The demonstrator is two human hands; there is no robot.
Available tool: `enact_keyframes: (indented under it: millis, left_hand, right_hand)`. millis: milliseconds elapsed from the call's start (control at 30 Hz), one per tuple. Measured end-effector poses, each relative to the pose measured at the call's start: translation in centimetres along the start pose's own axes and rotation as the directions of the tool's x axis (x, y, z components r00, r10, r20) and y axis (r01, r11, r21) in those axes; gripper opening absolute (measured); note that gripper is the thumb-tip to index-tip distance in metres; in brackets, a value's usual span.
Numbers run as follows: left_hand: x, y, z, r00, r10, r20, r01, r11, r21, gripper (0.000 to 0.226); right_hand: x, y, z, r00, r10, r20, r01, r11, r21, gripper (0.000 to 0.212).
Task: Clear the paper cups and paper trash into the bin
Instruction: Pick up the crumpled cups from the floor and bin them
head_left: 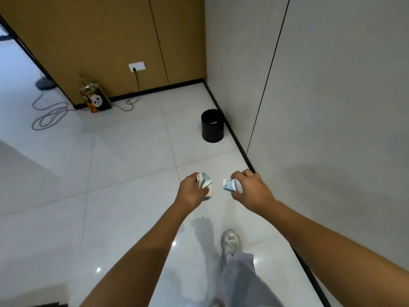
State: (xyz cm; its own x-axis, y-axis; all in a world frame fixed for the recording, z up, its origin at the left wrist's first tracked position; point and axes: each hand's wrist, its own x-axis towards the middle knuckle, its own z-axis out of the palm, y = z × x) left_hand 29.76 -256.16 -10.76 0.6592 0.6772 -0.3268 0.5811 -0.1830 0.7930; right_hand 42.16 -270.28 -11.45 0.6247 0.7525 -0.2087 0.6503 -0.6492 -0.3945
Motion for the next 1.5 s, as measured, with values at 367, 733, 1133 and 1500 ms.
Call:
enact_keyframes:
  millis: [367, 733, 1133, 1500]
  left_hand:
    - [29.7, 9.5, -1.3, 0.998, -0.069, -0.01, 0.069, 0.998, 0.012, 0.029]
    - [53.9, 15.0, -2.7, 0.986, -0.161, 0.043, 0.162, 0.987, -0.017, 0.013]
    - [83.7, 19.5, -5.4, 0.981, -0.194, 0.022, 0.192, 0.978, 0.077, 0.022]
    - [96.2, 15.3, -1.0, 0.897, -0.441, 0.016, 0.441, 0.893, -0.085, 0.02]
  right_hand:
    - [31.4, 4.3, -7.7, 1.0, -0.017, -0.019, 0.018, 0.999, 0.027, 0.048]
    - [55.3, 7.3, -10.8, 0.997, 0.004, 0.078, -0.003, 1.0, -0.001, 0.048]
    - [84.1, 8.3, -12.1, 0.986, -0.007, 0.167, 0.002, 1.0, 0.03, 0.052]
    - [98.1, 13.5, -6.3, 0.967, 0.052, 0.25, -0.067, 0.996, 0.053, 0.049]
